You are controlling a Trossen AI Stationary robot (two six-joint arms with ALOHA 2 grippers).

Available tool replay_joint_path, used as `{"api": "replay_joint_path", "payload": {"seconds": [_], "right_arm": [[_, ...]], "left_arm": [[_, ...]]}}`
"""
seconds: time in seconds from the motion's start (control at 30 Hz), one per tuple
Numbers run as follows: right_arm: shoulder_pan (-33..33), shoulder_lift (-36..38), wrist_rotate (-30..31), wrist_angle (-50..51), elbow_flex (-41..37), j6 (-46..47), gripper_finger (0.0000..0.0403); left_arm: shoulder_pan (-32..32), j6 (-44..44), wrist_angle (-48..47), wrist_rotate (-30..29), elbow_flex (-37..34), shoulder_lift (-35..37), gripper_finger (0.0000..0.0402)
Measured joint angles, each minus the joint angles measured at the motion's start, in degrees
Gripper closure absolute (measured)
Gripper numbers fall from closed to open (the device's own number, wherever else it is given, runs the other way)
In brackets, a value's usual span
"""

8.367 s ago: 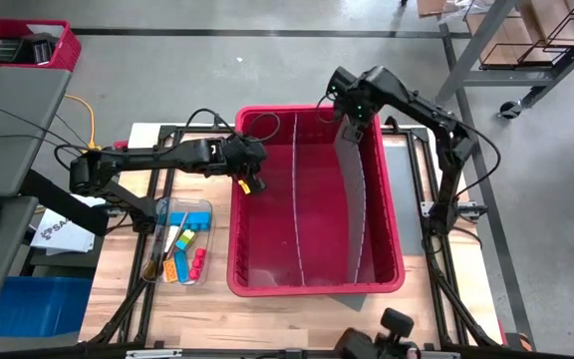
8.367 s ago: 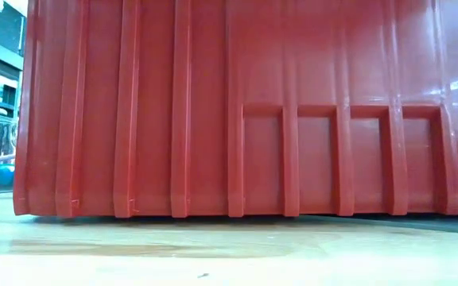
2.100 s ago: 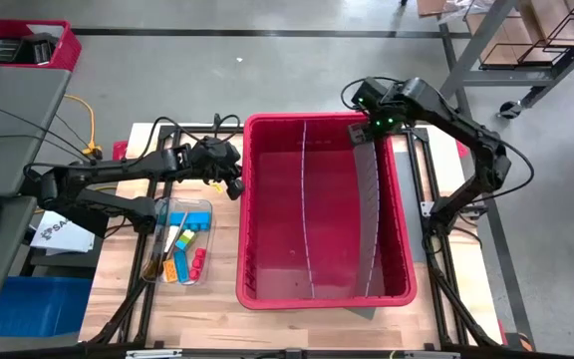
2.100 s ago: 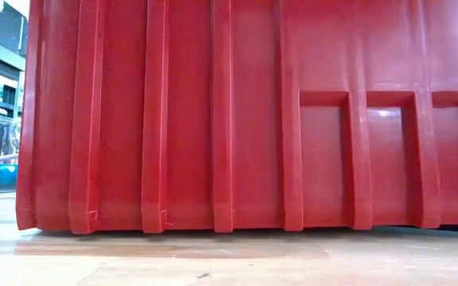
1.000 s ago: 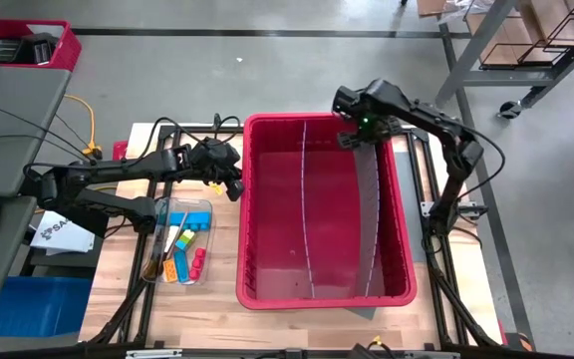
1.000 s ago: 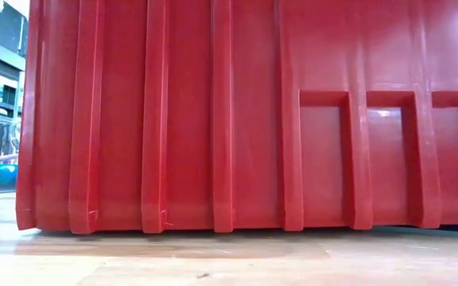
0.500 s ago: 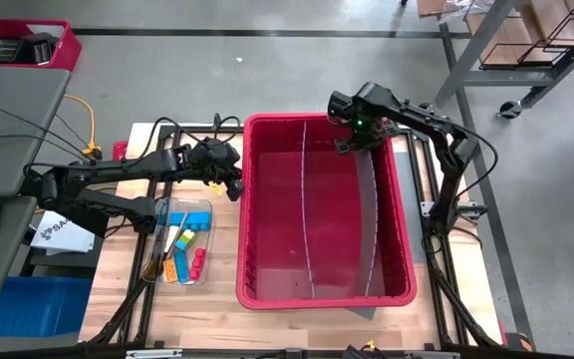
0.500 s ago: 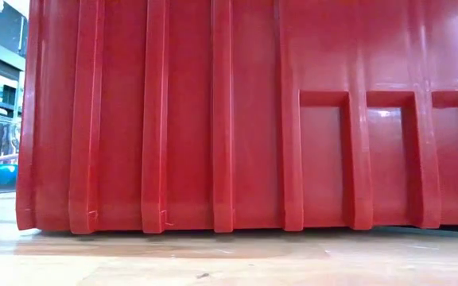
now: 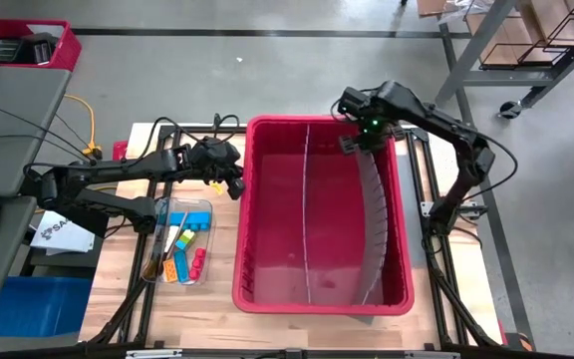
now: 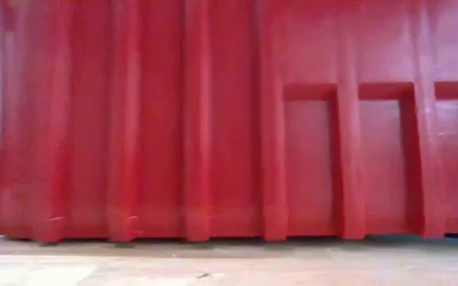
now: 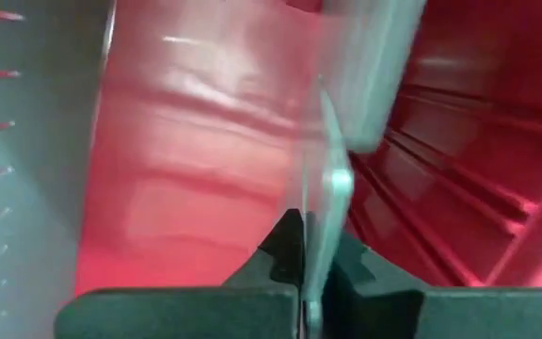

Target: Sort Items/Unsort Items

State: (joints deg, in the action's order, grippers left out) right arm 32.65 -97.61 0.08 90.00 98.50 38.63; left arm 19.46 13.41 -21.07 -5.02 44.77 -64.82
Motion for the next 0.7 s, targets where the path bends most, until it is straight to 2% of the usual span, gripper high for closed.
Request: {"api": "replay_joint_path", "payload": {"seconds": [0.23,0.7], "right_arm": [[-0.6,3.2,-1.1,0.6,-0.1,1.5,0.0402],[-0.8,3.3,-1.9,0.1,-0.1,1.5,0.0402]], "left_arm": [[0.1,0.5,-0.2,-0.8,0.0,0.0,0.0402],[0.1,3.5,0.3,-0.8,0.0,-0.1,0.0401]]}}
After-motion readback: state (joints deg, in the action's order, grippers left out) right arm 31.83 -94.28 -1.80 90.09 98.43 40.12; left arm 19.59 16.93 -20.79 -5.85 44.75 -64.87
